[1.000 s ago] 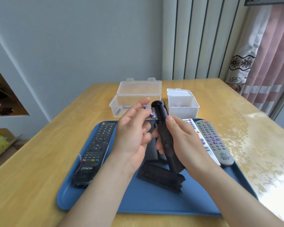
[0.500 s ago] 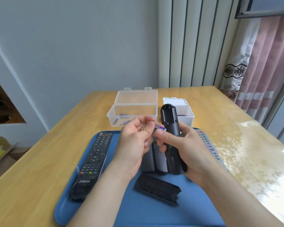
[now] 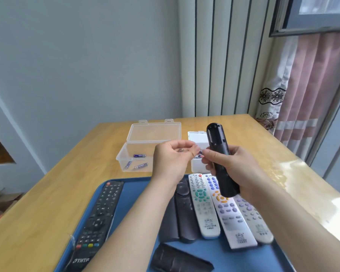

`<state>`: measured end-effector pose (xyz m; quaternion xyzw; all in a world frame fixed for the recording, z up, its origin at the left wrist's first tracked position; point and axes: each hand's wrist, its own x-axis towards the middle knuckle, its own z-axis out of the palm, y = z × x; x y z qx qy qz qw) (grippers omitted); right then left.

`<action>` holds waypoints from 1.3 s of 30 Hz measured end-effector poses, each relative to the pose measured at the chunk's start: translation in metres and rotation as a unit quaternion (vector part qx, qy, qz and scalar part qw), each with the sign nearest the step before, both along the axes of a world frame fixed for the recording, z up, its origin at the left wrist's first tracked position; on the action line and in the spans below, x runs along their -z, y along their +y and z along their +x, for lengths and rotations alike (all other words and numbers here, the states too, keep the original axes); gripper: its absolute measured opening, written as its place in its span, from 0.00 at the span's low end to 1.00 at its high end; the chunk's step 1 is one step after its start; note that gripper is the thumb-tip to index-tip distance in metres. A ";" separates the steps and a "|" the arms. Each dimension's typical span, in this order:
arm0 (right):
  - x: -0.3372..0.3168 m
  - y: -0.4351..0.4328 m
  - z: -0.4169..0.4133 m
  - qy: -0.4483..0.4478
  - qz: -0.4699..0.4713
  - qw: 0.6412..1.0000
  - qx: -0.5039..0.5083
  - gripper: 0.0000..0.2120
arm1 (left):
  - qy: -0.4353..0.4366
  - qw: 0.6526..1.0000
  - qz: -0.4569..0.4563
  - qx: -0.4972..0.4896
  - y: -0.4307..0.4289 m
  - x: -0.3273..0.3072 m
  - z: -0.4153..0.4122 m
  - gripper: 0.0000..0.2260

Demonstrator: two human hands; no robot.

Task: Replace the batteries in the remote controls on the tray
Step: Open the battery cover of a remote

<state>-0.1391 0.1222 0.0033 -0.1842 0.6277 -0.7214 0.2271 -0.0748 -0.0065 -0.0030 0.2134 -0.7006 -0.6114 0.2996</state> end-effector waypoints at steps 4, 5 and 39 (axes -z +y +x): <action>-0.004 -0.007 -0.028 0.062 0.071 0.994 0.055 0.08 | -0.021 0.999 0.030 -0.005 -0.009 0.000 -0.040 0.02; -0.005 -0.009 -0.032 0.075 0.087 0.991 0.062 0.08 | -0.025 0.999 0.035 -0.010 -0.011 0.001 -0.047 0.02; 0.007 -0.096 -0.050 0.192 0.256 0.940 -0.115 0.06 | -0.580 0.718 -0.336 0.186 -0.167 -0.013 -0.055 0.07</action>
